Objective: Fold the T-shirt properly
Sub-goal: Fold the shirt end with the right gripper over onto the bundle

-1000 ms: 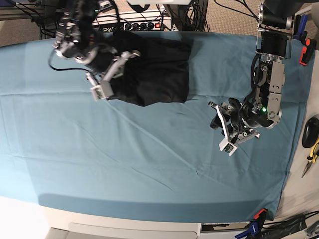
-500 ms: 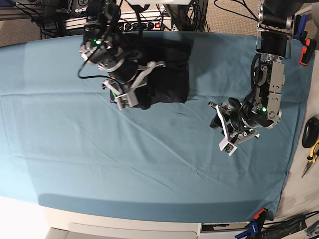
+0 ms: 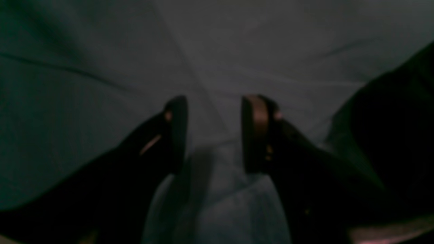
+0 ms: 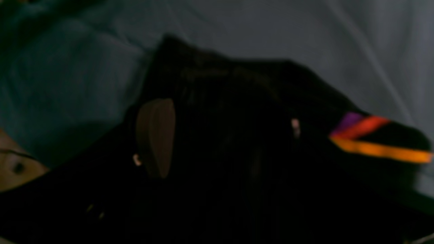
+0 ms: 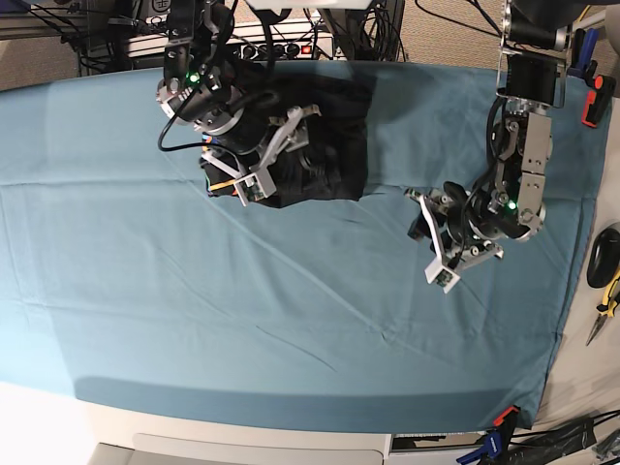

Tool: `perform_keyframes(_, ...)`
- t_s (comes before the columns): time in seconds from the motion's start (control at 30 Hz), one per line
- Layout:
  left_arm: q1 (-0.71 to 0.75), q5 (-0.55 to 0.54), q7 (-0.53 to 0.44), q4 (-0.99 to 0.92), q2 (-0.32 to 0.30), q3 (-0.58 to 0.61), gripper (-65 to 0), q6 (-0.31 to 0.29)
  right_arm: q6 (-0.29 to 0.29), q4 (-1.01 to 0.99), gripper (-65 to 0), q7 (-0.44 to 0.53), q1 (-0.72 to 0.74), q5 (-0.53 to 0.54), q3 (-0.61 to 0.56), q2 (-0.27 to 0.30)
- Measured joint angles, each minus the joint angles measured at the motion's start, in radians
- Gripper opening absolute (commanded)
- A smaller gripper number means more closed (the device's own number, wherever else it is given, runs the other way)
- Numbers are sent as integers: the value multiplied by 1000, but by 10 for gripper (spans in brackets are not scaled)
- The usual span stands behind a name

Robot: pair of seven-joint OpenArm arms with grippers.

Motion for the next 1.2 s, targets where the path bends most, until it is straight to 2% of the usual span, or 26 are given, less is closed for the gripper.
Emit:
perform_keyframes(0.13,15,0,0,0,0,0,-397,-2,-37,122,-248,16,-30,-84,22,6)
perform_keyframes(0.4,23,1,-8,0,0,0,-397,-2,-59,171,-248,-44,-164,-82,137,56)
perform_keyframes(0.57,23,0,-8,0,0,0,-397,-2,-58,171,-248,-43,-179,31,140,64)
perform_keyframes(0.87,23,0,-8,0,0,0,-397,-2,-58,140,-248,-40,-177,53,-15,64)
perform_keyframes(0.97,23,0,-8,0,0,0,-397,-2,-4,88,-248,-46,-177,76,-81,67)
perform_keyframes(1.13,23,0,-8,0,0,0,-397,-2,102,63,-248,-71,-177,246,-138,66)
perform_keyframes(1.2,23,0,-8,0,0,0,-397,-2,105,63,-248,-71,-177,275,-137,66)
